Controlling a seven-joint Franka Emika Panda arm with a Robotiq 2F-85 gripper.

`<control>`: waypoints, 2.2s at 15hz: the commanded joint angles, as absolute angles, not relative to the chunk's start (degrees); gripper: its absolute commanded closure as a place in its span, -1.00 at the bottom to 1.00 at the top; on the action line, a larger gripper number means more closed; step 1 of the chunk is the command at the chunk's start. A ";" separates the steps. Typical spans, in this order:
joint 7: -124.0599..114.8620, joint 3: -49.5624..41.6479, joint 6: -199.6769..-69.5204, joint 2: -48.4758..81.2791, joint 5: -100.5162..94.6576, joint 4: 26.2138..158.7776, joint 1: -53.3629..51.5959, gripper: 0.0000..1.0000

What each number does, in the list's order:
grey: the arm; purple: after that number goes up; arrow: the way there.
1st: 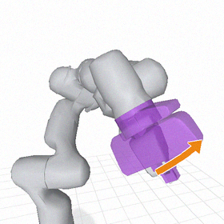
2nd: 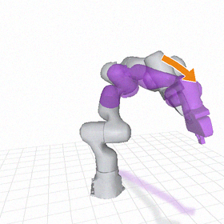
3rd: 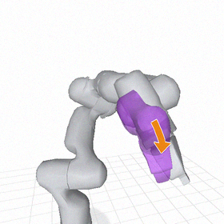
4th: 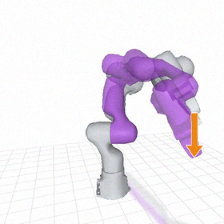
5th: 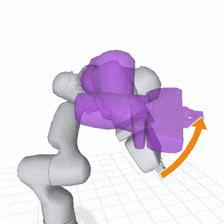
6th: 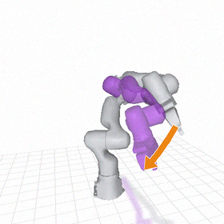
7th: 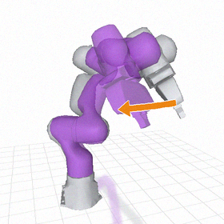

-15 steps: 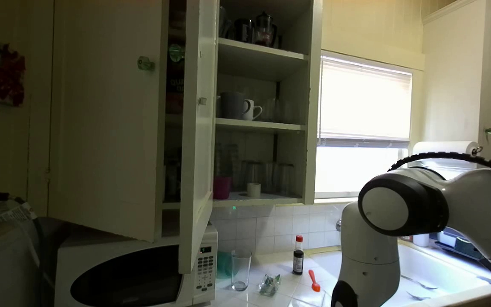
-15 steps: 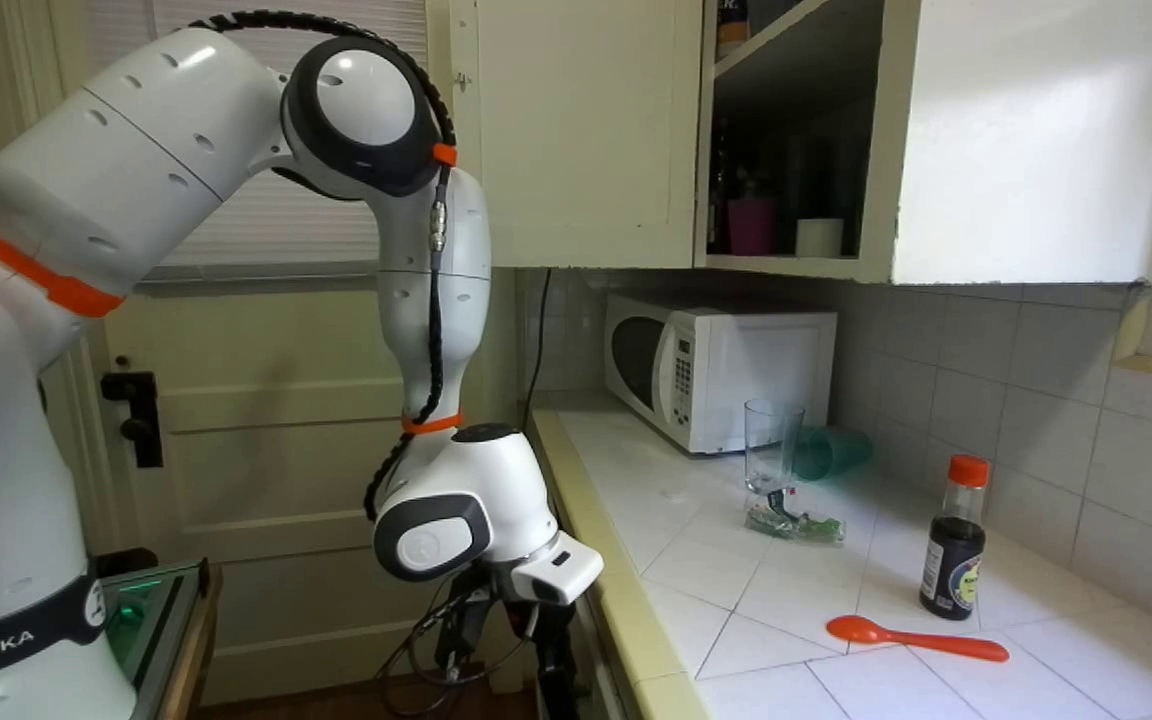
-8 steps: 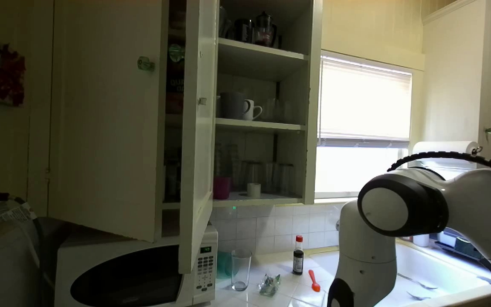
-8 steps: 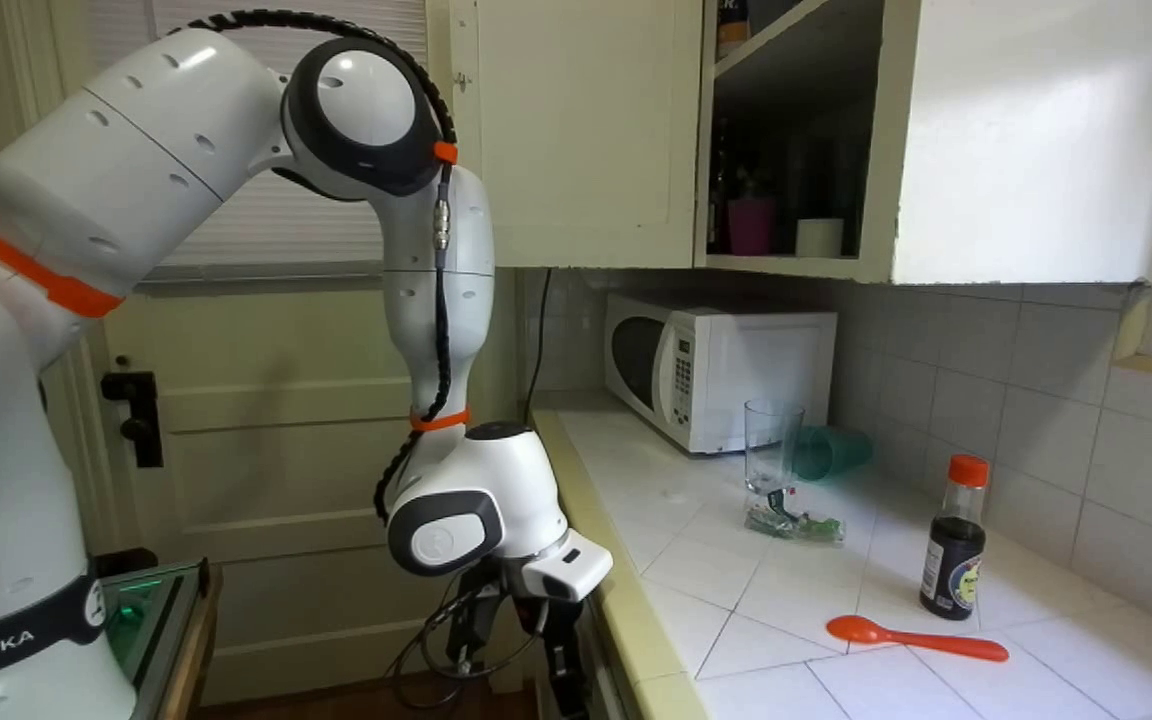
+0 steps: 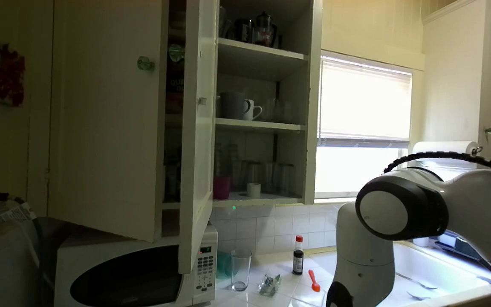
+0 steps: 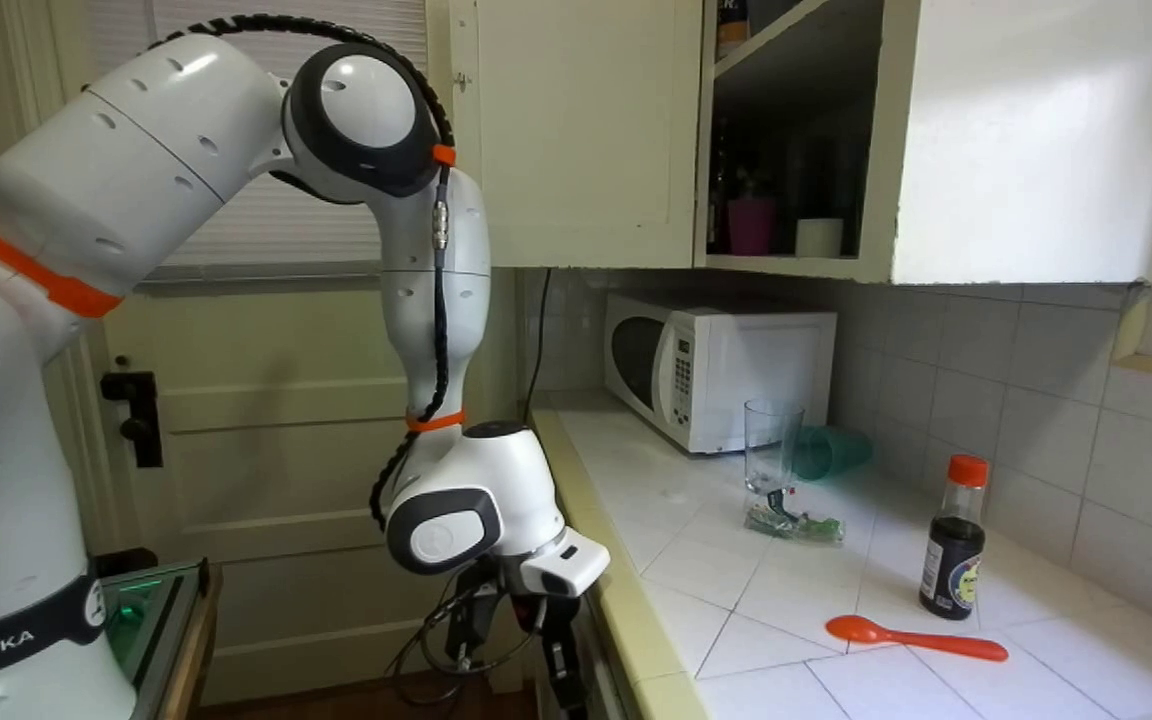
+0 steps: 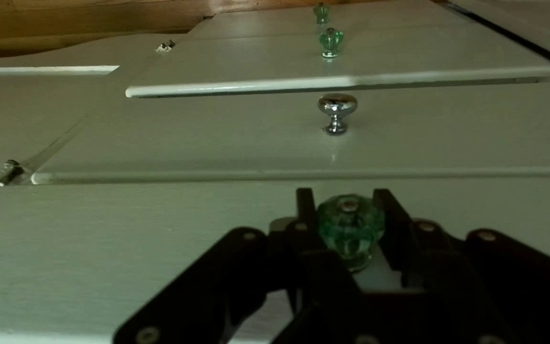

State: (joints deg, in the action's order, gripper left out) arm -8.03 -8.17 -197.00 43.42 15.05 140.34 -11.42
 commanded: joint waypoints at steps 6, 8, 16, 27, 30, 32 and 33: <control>-8.53 -1.48 -195.10 42.56 13.64 146.19 -11.03 0.81; -8.54 -0.82 -195.56 42.55 13.89 146.99 -11.10 0.81; -7.83 -1.80 -194.95 41.99 15.72 148.69 -14.43 -0.29; -15.98 -11.11 -192.76 39.18 30.59 158.05 -45.32 -1.00; -8.10 -22.11 -190.51 41.11 32.88 157.56 -56.92 -1.00; -3.56 -29.32 -190.29 42.14 33.30 158.16 -63.97 -1.00; -1.52 -32.57 -190.32 42.91 33.41 158.14 -67.11 -1.00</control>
State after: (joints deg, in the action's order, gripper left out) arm -7.88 -24.43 -192.01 41.19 31.02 158.14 -57.98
